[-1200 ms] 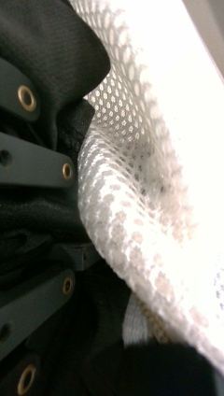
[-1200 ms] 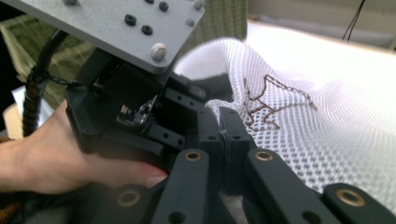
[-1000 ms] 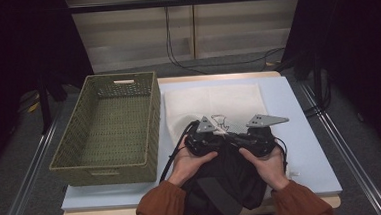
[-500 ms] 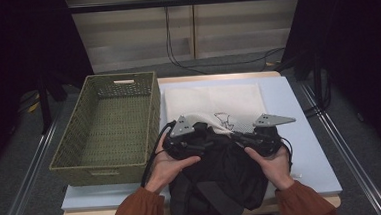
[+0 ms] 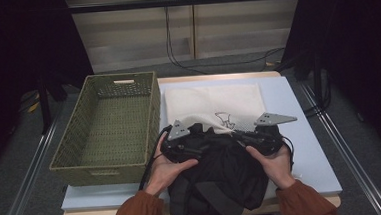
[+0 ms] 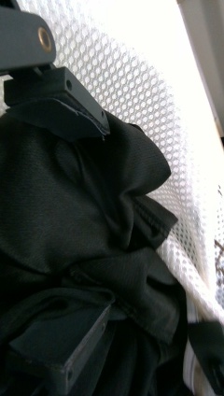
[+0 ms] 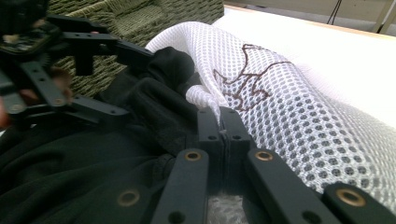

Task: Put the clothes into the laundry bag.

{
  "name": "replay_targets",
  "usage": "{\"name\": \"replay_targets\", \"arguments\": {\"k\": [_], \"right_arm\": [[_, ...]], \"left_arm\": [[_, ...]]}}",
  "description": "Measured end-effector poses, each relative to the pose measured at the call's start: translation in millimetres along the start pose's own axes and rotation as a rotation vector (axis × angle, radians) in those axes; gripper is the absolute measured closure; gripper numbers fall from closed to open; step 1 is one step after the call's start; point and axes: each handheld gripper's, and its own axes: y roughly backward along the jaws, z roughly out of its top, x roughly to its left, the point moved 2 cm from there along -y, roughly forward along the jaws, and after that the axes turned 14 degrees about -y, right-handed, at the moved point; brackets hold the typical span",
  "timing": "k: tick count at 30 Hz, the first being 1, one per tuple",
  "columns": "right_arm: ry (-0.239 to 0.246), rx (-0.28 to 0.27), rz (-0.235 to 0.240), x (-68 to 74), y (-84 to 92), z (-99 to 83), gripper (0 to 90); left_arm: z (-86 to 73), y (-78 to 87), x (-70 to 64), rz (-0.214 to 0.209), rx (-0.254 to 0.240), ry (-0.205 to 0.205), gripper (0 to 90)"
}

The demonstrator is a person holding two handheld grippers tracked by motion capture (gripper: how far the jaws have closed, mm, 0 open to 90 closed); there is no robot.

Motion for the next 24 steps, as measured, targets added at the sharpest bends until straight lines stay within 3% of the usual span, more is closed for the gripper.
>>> {"name": "replay_targets", "arguments": {"k": [2, 4, 6, 8, 12, 15, 18, 20, 24], "right_arm": [[-0.006, -0.003, -0.001, -1.4, 0.7, 0.3, 89.3], [-0.012, -0.004, -0.002, -2.7, 1.2, 0.4, 89.4], [-0.012, -0.003, -0.002, -2.7, 1.0, 0.3, 89.3], [-0.008, -0.003, 0.001, -2.5, 0.9, 0.4, 89.3], [-0.008, -0.002, 0.001, -2.4, -0.1, 0.6, 89.4], [-0.012, -0.005, 0.003, -0.6, -0.5, 1.4, 89.3], [-0.003, -0.004, 0.01, 0.9, -2.5, 2.1, 89.4], [-0.006, -0.005, 0.012, 1.4, -3.4, 2.9, 89.4], [-0.009, -0.006, 0.017, 1.2, -4.5, 3.4, 89.4]], "left_arm": [[1.2, 3.7, -0.7, 0.014, -0.002, -0.013, 13.3], [0.6, 5.5, 1.6, 0.004, -0.004, 0.011, 13.3], [0.1, 7.8, 3.0, 0.022, -0.017, 0.003, 13.2], [-1.5, 7.0, 3.7, 0.039, -0.002, 0.024, 11.4], [-9.8, -6.5, 3.2, 0.015, 0.022, 0.037, 6.4], [-20.6, -19.5, 4.2, -0.058, 0.071, 0.073, 6.0], [-23.6, -24.7, 2.8, -0.126, 0.117, 0.11, 18.4], [-23.9, -25.4, 3.8, -0.158, 0.128, 0.107, 34.2], [-18.6, -20.0, 2.1, -0.15, 0.13, 0.059, 61.1]]}}
